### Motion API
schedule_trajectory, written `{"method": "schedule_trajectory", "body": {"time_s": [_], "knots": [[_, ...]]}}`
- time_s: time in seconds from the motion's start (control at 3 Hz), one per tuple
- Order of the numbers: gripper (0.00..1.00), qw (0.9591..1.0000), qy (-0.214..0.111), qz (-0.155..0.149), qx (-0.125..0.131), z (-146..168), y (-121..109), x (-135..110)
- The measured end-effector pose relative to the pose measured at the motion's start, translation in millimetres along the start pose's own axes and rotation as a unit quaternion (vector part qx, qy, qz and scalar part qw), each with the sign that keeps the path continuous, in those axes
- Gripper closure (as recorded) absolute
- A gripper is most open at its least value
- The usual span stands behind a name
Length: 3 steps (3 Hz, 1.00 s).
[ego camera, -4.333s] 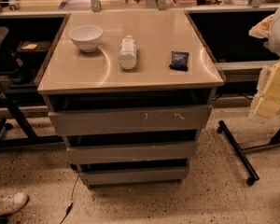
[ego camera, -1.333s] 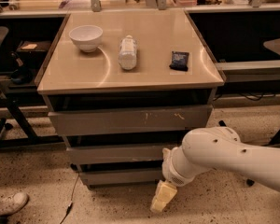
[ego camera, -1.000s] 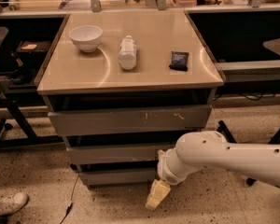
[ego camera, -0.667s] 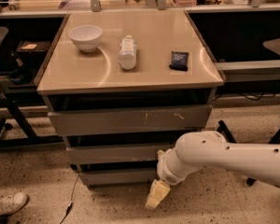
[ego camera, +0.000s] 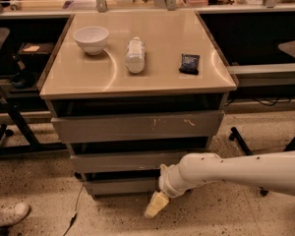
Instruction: Open bottom drawer
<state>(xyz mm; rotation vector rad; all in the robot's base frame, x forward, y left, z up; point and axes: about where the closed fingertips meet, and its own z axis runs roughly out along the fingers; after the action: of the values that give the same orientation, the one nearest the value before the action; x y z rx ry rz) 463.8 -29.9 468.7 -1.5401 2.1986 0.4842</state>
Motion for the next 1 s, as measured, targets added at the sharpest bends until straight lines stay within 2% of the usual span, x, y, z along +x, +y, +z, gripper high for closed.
{"method": "schedule_trajectory", "body": {"time_s": [0.33, 0.67, 1.0], "knots": [[0.0, 0.9998, -0.018, 0.004, 0.007, 45, -20, 11], [0.0, 0.9998, -0.018, 0.004, 0.007, 45, -20, 11], [0.0, 0.9995, -0.031, 0.008, 0.006, 68, -18, 14]]}}
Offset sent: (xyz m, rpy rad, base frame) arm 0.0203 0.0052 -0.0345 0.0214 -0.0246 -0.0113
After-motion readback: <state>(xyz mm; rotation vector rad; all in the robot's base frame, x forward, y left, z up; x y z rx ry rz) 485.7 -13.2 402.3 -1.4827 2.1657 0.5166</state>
